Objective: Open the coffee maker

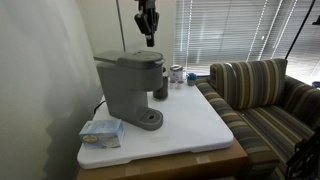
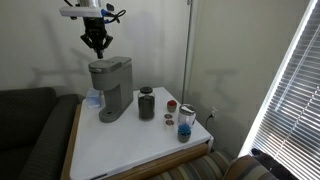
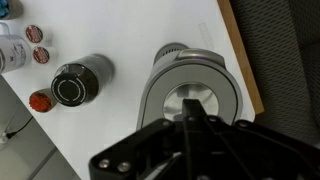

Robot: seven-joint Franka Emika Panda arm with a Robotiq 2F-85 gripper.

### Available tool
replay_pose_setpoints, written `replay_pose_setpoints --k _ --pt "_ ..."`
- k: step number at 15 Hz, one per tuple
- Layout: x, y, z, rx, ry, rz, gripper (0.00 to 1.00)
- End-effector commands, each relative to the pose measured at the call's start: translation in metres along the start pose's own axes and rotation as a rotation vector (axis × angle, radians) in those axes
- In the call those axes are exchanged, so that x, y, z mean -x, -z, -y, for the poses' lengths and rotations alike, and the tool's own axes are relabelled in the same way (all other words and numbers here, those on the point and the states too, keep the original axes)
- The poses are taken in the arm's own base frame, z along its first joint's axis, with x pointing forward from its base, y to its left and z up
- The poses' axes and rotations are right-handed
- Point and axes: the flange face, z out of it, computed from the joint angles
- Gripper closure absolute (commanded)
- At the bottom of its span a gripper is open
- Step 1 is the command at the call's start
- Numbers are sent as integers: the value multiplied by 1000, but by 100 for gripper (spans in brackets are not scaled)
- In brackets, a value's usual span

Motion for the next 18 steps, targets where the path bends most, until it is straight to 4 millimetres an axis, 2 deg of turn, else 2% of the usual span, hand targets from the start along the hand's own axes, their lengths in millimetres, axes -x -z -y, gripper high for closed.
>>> replay_pose_setpoints --k 1,8,10,14,18 --pt "-13 -6 -4 -37 9 -22 100" --pt "-29 -44 5 -87 2 13 100" --pt "-29 -43 6 -95 -9 21 100" --pt "-33 -57 6 -136 -13 80 100" --pt "-35 -70 -5 -216 -44 187 100"
